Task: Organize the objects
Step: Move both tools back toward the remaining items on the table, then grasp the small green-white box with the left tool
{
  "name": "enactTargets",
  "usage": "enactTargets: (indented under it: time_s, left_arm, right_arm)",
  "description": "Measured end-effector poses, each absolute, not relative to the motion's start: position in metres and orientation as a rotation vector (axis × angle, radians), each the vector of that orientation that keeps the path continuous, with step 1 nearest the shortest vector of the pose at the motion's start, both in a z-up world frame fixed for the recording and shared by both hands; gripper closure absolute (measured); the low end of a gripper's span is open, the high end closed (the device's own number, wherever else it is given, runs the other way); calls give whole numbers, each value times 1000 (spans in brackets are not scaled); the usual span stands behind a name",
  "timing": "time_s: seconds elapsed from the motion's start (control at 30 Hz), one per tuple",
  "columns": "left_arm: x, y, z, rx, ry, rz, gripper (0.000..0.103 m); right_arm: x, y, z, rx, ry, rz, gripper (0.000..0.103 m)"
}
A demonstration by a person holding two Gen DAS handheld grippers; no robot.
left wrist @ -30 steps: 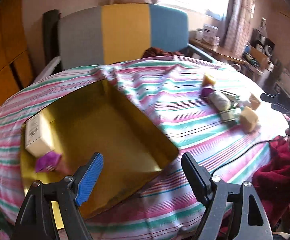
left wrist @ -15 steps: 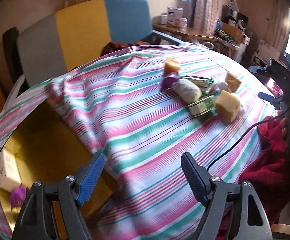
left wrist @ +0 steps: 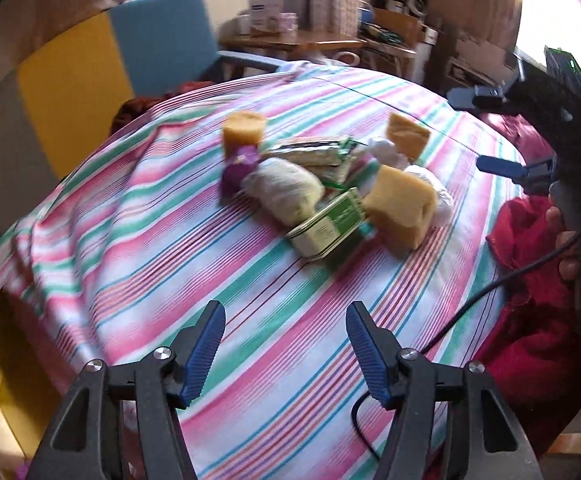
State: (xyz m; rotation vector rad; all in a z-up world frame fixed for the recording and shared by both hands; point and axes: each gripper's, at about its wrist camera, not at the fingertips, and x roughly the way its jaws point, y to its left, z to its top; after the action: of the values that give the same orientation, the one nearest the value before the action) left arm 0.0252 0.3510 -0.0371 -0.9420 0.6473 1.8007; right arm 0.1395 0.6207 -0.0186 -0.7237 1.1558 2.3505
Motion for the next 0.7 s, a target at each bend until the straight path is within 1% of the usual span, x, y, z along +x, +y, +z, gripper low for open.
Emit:
enactTargets:
  time_s: [0.43, 0.47, 0.5, 0.53, 0.57, 0.7]
  left_arm:
    - [38, 436, -72, -762, 938, 1653, 39]
    - [37, 441, -75, -766, 949, 1647, 41]
    - [36, 446, -79, -774, 961, 1643, 45]
    - [36, 450, -84, -782, 973, 1639, 59]
    - [36, 452, -88, -792, 979, 1636, 66]
    - [34, 431, -83, -842, 829, 1666, 69]
  right_arm:
    - [140, 626, -24, -709, 1245, 2349, 0]
    - [140, 627, -25, -710, 1251, 2347, 0]
    - [139, 627, -25, -714, 1254, 2346, 0]
    - [139, 627, -25, -718, 1255, 2347, 0]
    - [138, 627, -26, -722, 1256, 2347, 0]
    - [136, 627, -27, -737, 1251, 2343, 0]
